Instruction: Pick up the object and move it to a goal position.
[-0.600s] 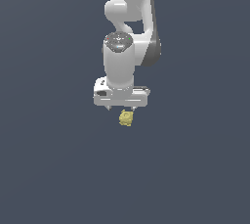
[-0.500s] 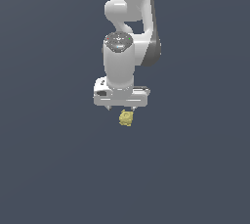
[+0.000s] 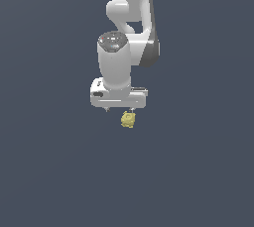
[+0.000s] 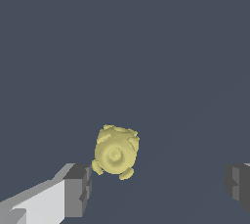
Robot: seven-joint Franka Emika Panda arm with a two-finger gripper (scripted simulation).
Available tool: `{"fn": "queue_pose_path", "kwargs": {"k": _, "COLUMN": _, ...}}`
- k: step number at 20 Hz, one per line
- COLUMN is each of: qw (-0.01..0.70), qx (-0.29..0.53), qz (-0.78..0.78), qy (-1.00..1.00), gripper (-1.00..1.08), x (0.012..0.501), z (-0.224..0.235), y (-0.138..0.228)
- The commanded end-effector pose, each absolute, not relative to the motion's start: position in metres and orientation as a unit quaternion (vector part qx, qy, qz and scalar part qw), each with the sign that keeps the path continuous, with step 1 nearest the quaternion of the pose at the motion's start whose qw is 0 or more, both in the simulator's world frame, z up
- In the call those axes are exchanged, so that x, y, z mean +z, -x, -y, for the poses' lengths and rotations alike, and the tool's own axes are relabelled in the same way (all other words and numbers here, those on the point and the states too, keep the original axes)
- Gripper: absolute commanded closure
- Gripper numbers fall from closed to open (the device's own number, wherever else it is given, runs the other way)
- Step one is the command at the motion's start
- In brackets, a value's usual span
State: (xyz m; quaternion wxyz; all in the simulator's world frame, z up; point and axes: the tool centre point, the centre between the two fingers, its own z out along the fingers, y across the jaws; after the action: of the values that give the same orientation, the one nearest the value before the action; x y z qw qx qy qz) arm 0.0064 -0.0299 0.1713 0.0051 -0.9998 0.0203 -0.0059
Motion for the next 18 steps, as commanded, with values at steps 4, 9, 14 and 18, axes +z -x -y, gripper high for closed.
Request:
{"fn": "queue_pose_path", "kwargs": {"k": 4, "qw": 0.005, "qx": -0.006, "qz": -0.023, "qy": 1.0, "gripper": -0.92, "x": 0.169, "z": 0.028, "y": -0.006}}
{"fn": "queue_pose_path", "kwargs": {"k": 9, "qw": 0.005, "qx": -0.005, "qz": -0.041, "qy": 0.999, "gripper": -0.92, "x": 0.155, "z": 0.022, "y": -0.002}}
{"fn": "queue_pose_path", "kwargs": {"k": 14, "qw": 0.003, "qx": -0.003, "qz": -0.07, "qy": 0.998, "gripper": -0.92, "x": 0.132, "z": 0.012, "y": 0.007}}
{"fn": "queue_pose_path", "kwargs": {"k": 18, "qw": 0.002, "qx": -0.001, "qz": -0.096, "qy": 0.995, "gripper": -0.92, "x": 0.112, "z": 0.003, "y": 0.015}}
